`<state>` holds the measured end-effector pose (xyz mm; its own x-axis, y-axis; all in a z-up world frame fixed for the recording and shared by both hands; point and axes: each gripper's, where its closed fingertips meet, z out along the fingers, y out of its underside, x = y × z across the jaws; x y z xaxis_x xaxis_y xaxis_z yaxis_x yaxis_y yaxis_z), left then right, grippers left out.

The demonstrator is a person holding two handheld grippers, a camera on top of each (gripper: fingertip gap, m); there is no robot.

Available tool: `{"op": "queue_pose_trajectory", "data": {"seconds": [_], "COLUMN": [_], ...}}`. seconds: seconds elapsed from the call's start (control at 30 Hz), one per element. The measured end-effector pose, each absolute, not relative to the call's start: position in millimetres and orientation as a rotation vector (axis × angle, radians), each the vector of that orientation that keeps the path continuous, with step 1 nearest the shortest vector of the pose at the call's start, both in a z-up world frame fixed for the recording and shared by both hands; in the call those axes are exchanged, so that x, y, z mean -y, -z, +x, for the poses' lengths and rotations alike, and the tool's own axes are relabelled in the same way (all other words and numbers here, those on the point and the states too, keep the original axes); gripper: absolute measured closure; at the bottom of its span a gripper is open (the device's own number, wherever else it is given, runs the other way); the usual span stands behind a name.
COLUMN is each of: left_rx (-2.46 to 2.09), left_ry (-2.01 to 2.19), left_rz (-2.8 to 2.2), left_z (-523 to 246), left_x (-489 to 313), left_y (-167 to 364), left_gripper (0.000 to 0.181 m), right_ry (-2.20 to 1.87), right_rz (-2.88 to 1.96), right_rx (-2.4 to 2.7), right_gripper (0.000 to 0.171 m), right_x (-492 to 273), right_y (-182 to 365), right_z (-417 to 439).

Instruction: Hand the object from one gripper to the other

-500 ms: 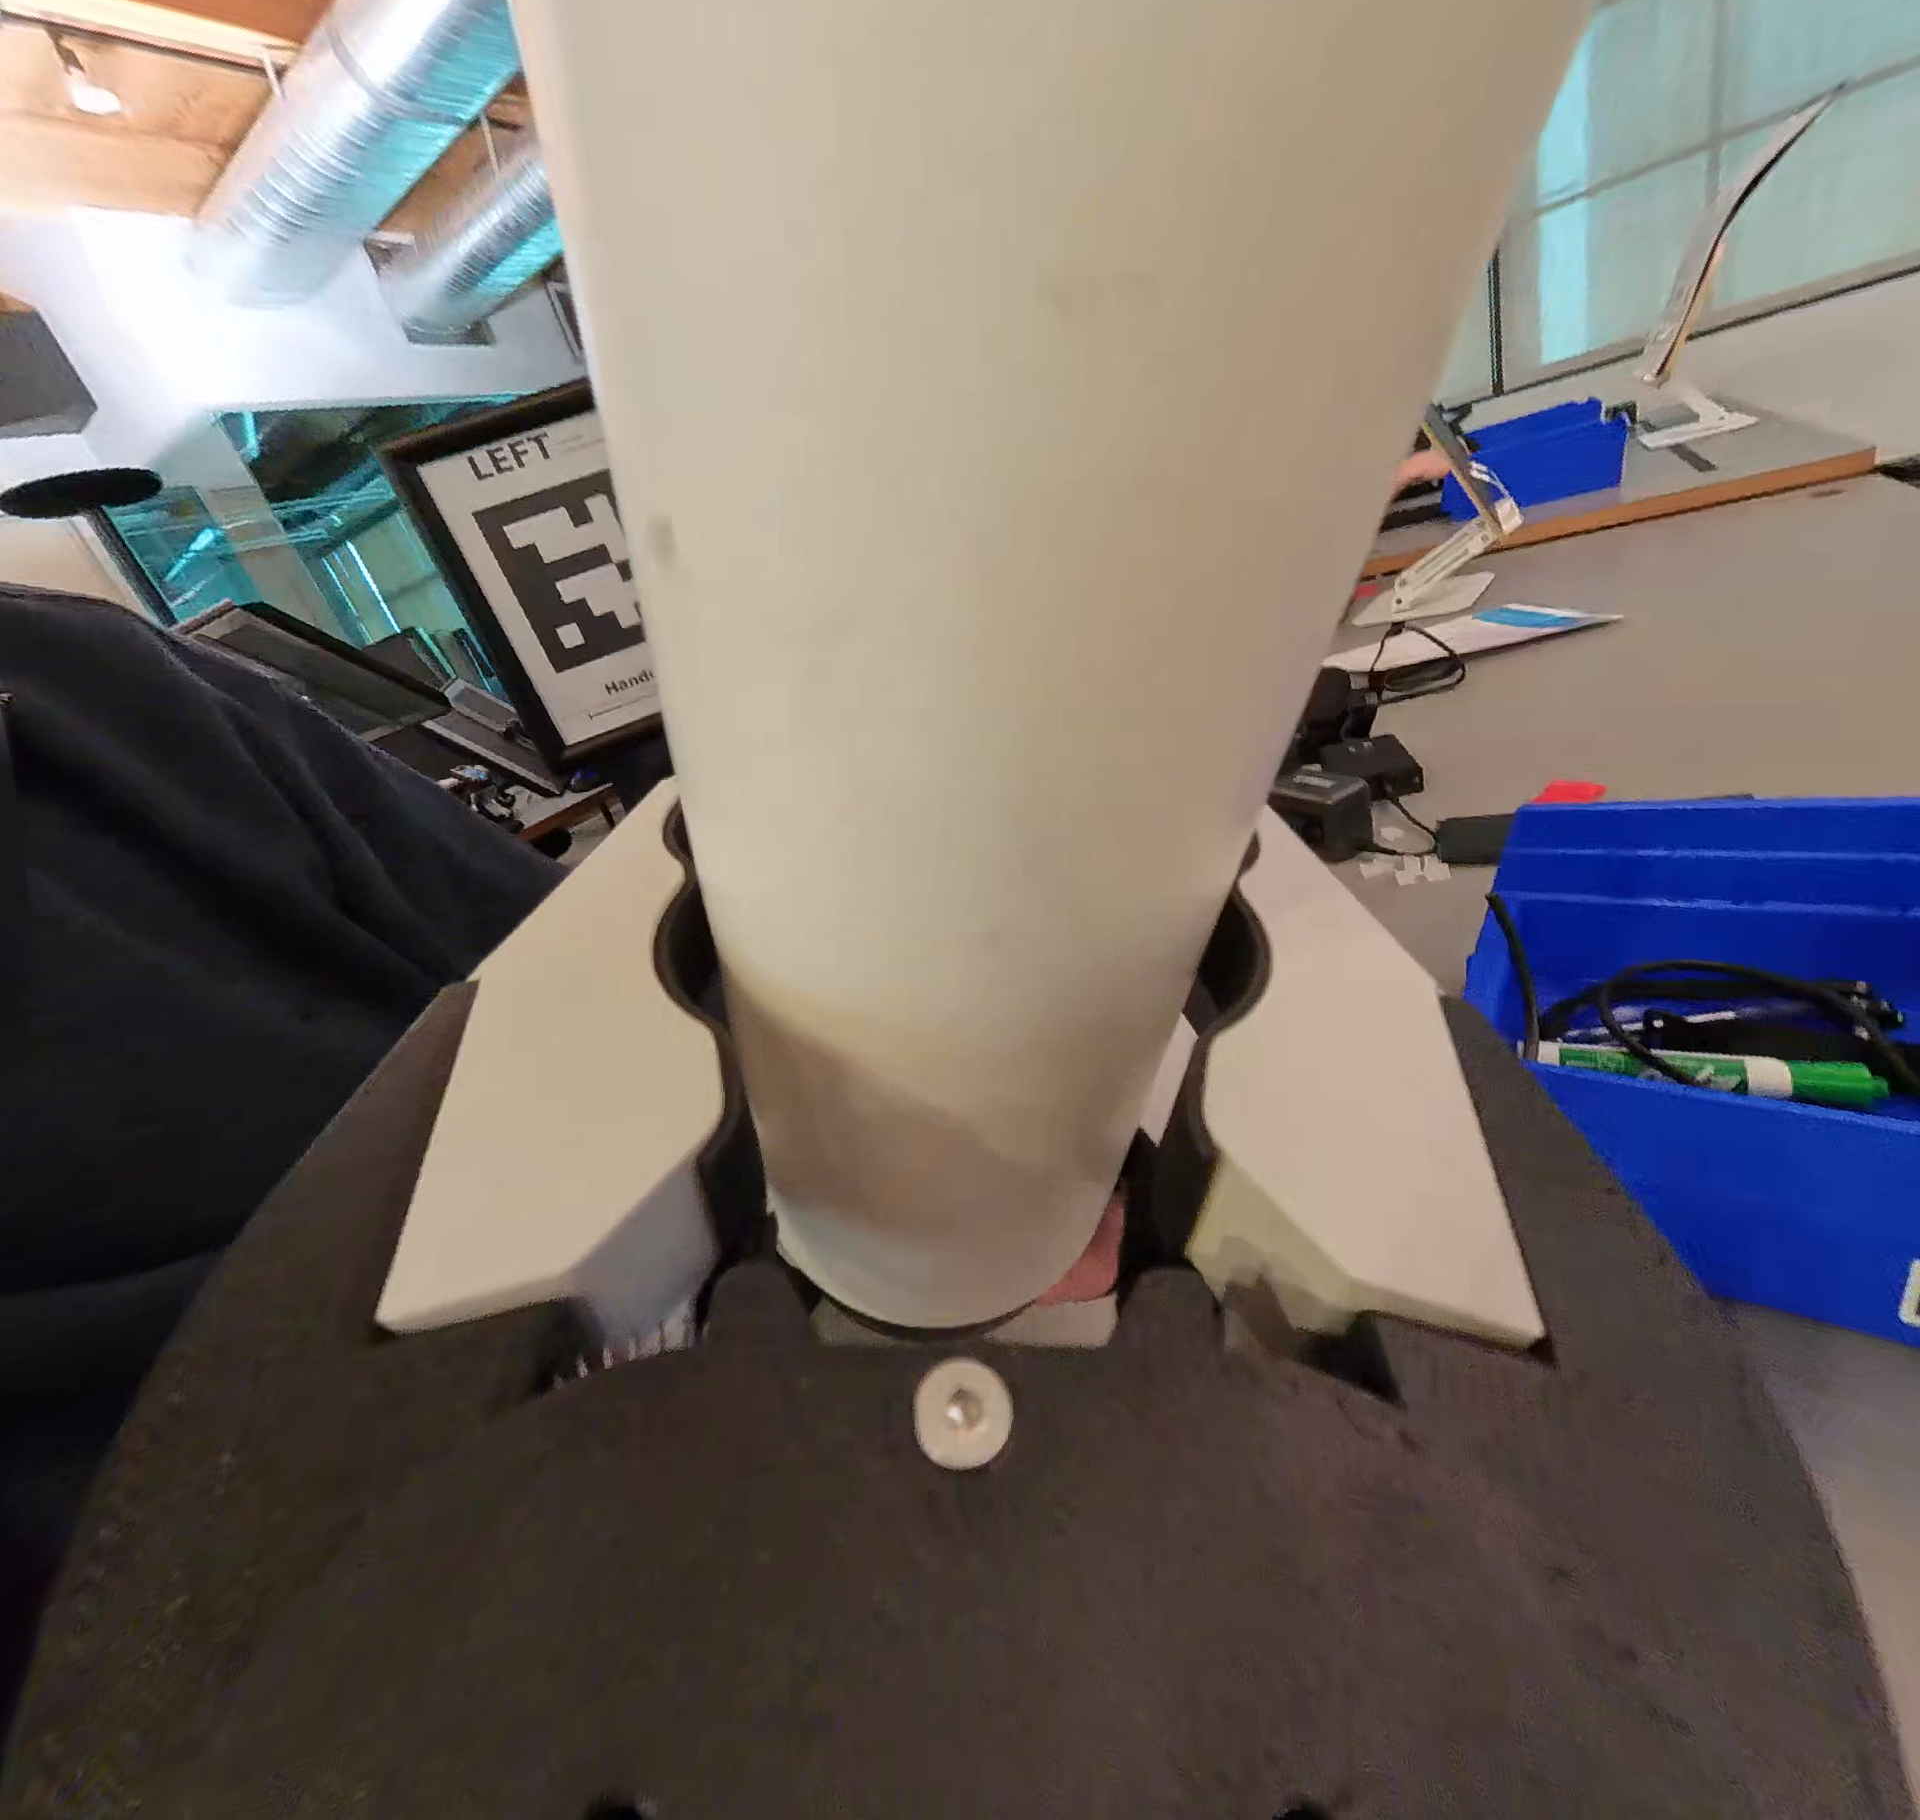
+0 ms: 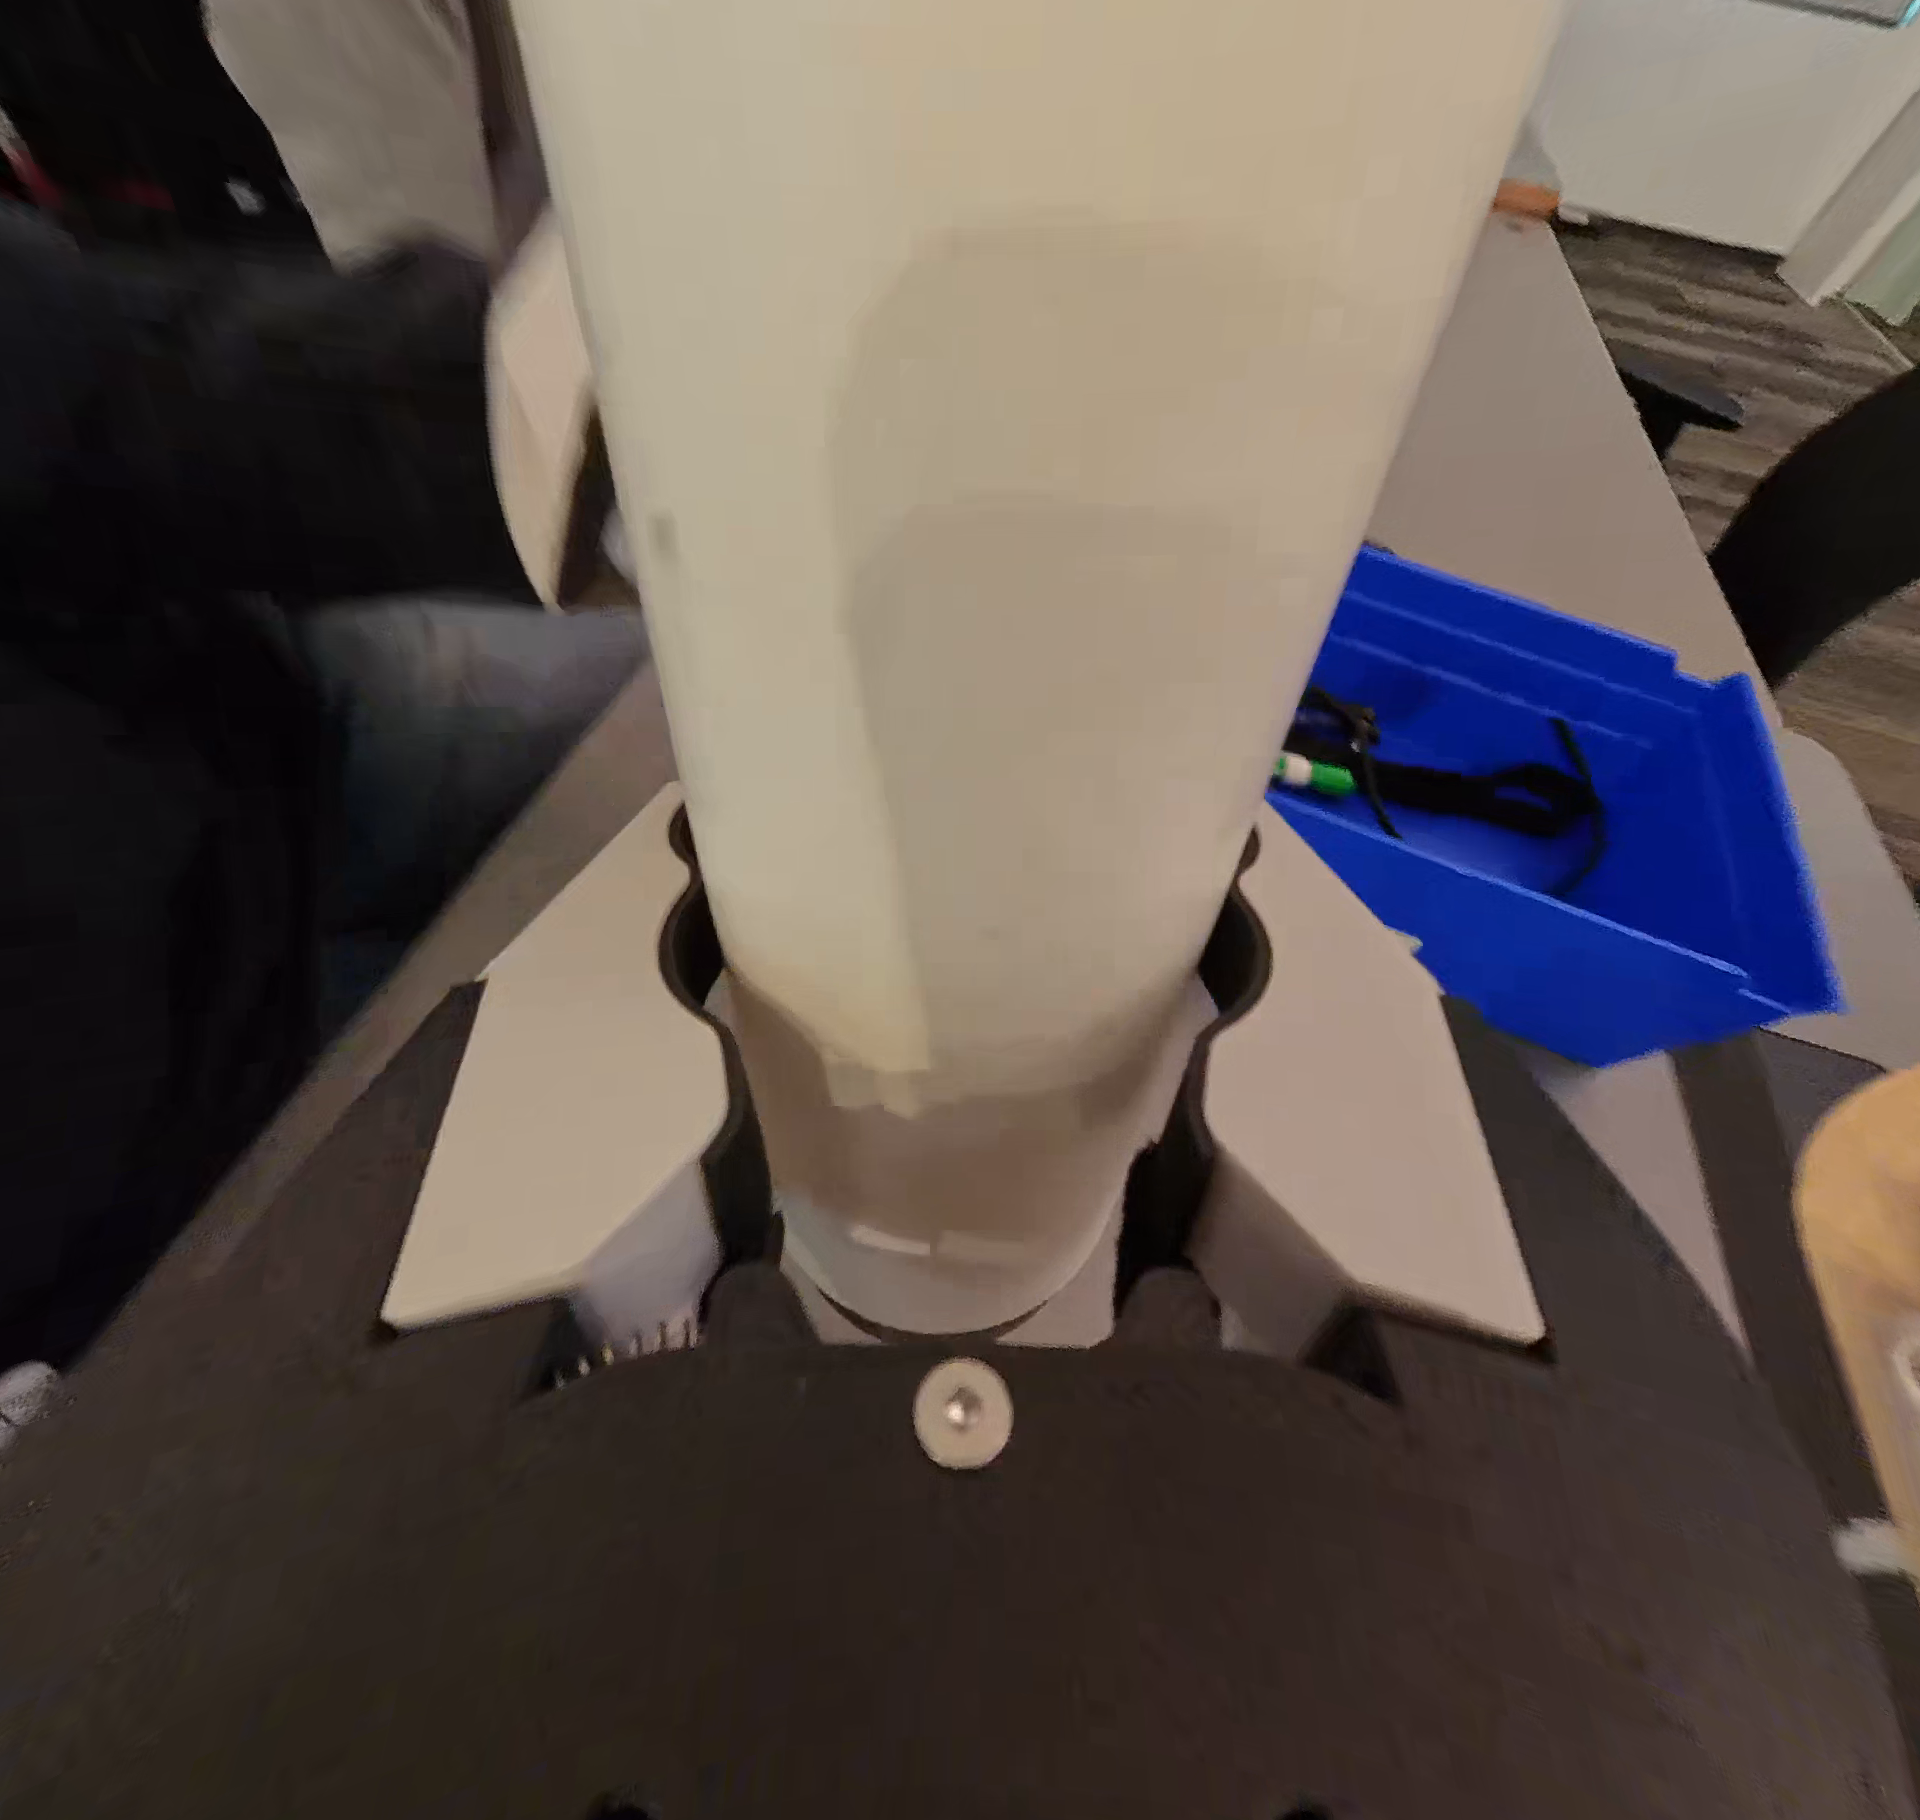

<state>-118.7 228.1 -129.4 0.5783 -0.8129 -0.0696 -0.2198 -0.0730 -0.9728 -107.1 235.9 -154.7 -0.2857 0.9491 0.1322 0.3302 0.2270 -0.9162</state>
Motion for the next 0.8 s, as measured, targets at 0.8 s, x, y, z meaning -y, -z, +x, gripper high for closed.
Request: {"op": "queue_pose_trajectory", "data": {"seconds": [0.8], "left_rx": [-1.213], "left_ry": [0.336], "left_rz": [-1.801], "left_z": [-85], "left_x": [-245], "left_y": [101], "left_gripper": [0.076], "right_ry": [-0.833], "right_rz": [-1.182], "right_rx": [1.767], "right_gripper": [0.075], "right_x": [-253], "right_y": [166], "right_z": [-110]}}
